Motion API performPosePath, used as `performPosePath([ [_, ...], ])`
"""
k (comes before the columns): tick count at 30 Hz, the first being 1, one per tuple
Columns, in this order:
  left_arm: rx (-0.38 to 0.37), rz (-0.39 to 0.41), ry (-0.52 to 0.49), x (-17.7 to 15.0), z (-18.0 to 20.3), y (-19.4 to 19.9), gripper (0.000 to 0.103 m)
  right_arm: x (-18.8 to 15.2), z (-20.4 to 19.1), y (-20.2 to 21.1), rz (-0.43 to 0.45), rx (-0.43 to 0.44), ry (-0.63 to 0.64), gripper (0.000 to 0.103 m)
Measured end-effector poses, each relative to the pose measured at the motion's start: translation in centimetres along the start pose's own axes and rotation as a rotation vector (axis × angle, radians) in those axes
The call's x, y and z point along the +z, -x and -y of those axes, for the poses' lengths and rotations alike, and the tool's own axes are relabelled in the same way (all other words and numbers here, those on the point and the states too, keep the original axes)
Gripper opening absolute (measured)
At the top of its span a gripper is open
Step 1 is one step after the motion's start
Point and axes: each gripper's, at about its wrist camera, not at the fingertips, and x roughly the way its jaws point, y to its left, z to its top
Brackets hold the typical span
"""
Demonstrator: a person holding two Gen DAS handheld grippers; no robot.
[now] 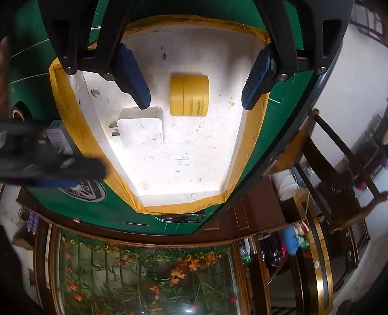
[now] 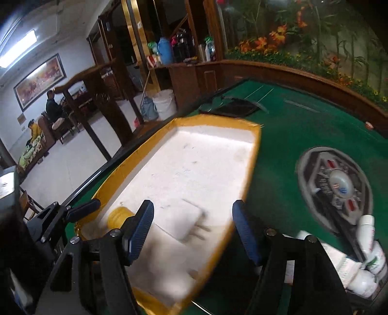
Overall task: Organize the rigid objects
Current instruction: 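Lower the yellow tape into the tray with the left tool while the right tool drops the charger there, then grasp a black marker from the pile with the right tool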
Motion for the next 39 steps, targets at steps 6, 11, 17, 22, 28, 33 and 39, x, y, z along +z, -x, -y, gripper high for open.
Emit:
performPosePath([
  [6,0.045,0.025,-0.049,-0.1,0.9,0.4,0.082,-1.7,6.5,4.7,0.075,-0.159,-0.053,0.067],
  [11,-0.011,0.066,-0.02,0.3,1.1,2.0,0.082,-4.1,13.2,5.8,0.015,-0.271,-0.157,0.066],
  [17,-0.077,0.148,-0.059,1.4,3.1,5.4,0.085,-8.3,13.0,7.2,-0.068,-0.222,-0.052,0.066],
  [22,-0.153,0.172,-0.126,1.8,6.1,7.0,0.089,-10.6,10.7,8.9,-0.128,-0.091,0.055,0.067],
  [28,-0.184,0.146,-0.182,1.6,8.8,7.1,0.089,-10.2,10.1,8.9,-0.132,-0.082,0.121,0.011],
  [33,-0.19,0.13,-0.179,1.6,9.4,7.1,0.089,-9.6,8.7,7.3,-0.154,-0.046,0.141,0.012],
  [39,-0.235,0.097,-0.142,1.6,9.3,6.3,0.089,-10.1,7.5,5.2,-0.245,-0.059,0.145,0.02],
])
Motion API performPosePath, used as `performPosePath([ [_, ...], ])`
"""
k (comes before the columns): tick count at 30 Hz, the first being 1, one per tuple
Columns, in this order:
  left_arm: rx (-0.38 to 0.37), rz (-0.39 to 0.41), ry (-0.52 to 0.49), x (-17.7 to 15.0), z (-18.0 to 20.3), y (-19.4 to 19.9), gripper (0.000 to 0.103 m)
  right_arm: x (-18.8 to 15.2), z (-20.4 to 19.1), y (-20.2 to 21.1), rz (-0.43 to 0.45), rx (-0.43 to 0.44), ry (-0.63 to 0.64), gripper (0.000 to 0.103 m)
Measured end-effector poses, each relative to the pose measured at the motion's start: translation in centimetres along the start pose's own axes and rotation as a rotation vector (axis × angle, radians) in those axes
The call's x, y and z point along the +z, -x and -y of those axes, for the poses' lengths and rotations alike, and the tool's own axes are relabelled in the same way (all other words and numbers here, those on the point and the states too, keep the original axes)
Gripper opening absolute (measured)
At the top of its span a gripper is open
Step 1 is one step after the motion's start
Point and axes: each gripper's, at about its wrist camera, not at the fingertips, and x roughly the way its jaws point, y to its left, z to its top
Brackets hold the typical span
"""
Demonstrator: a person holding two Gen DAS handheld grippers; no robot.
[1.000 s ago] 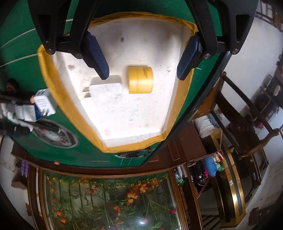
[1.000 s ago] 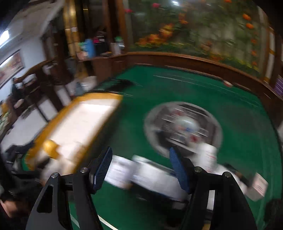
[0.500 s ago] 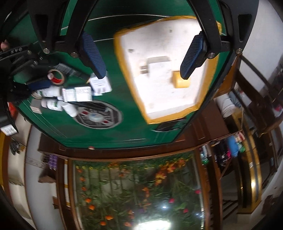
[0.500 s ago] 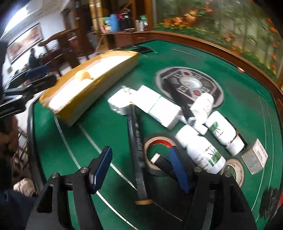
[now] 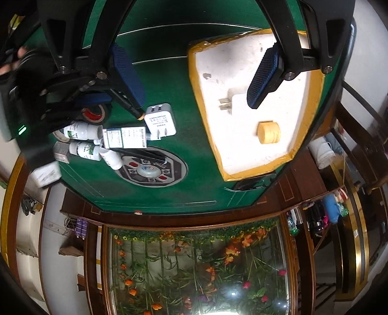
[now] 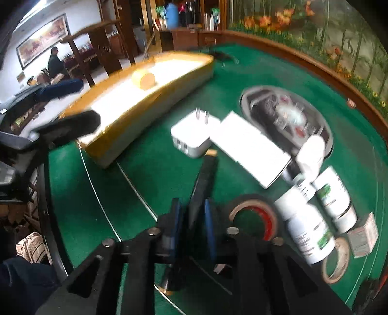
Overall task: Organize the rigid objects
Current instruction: 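Grasp a black marker from the pile with the right tool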
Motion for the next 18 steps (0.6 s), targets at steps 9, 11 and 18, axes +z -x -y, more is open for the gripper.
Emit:
performPosePath([
  [9,-0.141,-0.105,0.028,1.1,2.0,-2.9,0.089,-0.8,2.1,0.5,0.046,0.045,-0.101,0.015],
  [11,-0.141,-0.125,0.009,1.4,2.8,-3.9,0.089,-0.7,3.0,1.1,0.071,0.068,-0.148,0.014],
  [18,-0.123,-0.218,0.002,2.4,4.0,-8.5,0.089,-0.7,5.9,3.5,0.177,0.107,-0.294,0.014],
])
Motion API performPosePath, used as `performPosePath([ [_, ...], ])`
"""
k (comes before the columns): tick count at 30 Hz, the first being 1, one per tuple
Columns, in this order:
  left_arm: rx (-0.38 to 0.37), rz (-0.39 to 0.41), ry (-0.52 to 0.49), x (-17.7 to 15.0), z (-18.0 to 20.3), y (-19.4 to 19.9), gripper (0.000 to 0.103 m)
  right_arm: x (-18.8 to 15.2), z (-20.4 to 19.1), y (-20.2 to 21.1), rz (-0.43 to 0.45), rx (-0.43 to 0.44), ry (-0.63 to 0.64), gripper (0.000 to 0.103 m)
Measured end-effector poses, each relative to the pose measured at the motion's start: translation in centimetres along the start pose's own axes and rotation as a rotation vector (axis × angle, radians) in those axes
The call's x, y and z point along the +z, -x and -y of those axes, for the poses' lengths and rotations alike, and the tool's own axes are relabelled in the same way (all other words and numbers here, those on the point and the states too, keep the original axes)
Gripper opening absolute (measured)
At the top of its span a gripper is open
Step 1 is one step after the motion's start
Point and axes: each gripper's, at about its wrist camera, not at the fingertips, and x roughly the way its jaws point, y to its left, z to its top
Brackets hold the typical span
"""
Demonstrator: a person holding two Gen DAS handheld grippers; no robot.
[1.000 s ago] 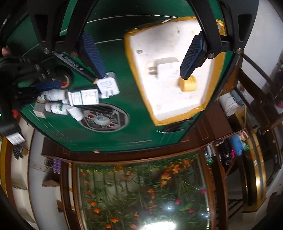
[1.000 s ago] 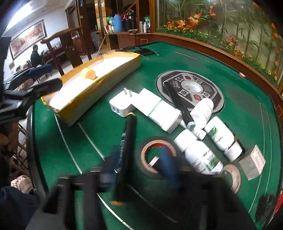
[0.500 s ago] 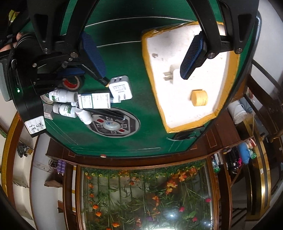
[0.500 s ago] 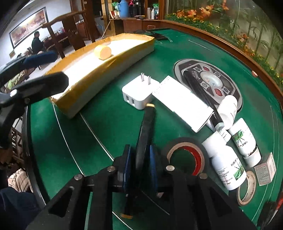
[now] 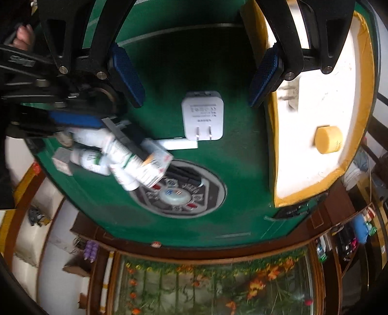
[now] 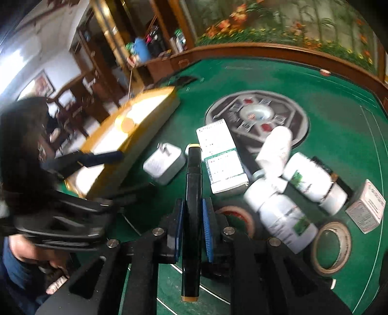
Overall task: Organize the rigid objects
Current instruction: 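Grasp a black marker from the pile with the right tool, then grasp a white charger with the left tool and drop it in the tray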
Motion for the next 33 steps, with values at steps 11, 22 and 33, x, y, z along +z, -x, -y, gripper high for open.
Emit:
performPosePath([
  [11,0.098,-0.044,-0.08,1.0,1.0,-3.4,0.056,0.4,0.5,0.6,0.038,0.011,-0.026,0.014],
  [22,0.023,-0.075,-0.083,0.3,2.2,-3.3,0.06,0.2,0.6,0.6,0.038,0.021,-0.032,0.014],
  [33,-0.003,0.001,-0.047,-0.7,1.6,-0.1,0.047,0.2,0.7,1.1,0.063,0.02,-0.039,0.014],
])
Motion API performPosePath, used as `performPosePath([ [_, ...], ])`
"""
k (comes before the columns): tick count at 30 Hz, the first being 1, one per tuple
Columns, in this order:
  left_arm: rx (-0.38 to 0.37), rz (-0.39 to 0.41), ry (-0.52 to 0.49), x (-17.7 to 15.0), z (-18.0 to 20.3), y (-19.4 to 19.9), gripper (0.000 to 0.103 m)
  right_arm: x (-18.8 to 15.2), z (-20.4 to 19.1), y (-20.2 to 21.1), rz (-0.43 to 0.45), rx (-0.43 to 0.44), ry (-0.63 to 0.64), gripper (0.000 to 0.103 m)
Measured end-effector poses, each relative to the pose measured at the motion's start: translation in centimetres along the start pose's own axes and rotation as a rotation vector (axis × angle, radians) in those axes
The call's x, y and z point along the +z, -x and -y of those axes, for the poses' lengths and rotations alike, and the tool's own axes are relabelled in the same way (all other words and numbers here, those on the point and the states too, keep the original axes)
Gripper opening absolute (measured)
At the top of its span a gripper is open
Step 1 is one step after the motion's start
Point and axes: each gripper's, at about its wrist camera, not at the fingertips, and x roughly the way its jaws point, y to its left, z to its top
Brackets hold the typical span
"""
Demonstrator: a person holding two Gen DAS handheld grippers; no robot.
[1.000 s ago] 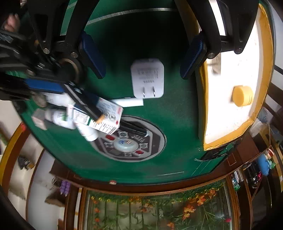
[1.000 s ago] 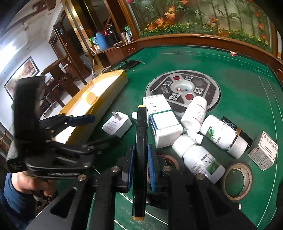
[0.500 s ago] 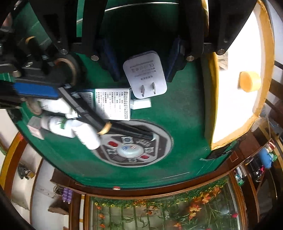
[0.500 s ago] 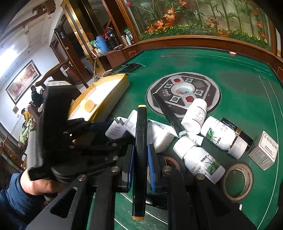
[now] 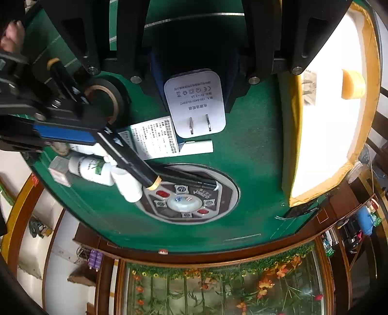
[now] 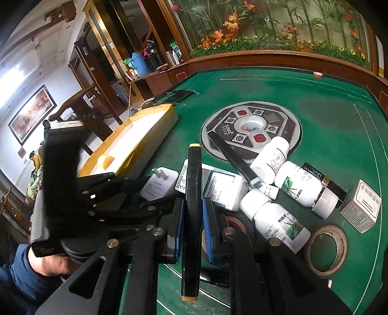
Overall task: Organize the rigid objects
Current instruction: 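Grasp a white charger with the left tool and drop it in the tray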
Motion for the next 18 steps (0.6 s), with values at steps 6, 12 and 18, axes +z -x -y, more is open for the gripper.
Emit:
performPosePath([
  [6,-0.012,0.061,0.027,-0.4,-0.9,2.8,0.047,0.0,0.2,-0.2,-0.001,0.005,-0.013,0.014],
  [12,0.016,0.135,0.06,-0.5,-2.6,5.8,0.047,0.4,-0.7,-0.5,-0.004,0.043,-0.022,0.015],
  [18,0.042,0.192,0.131,-0.7,-5.8,7.9,0.047,1.2,-2.9,-1.0,0.009,0.083,-0.014,0.015],
])
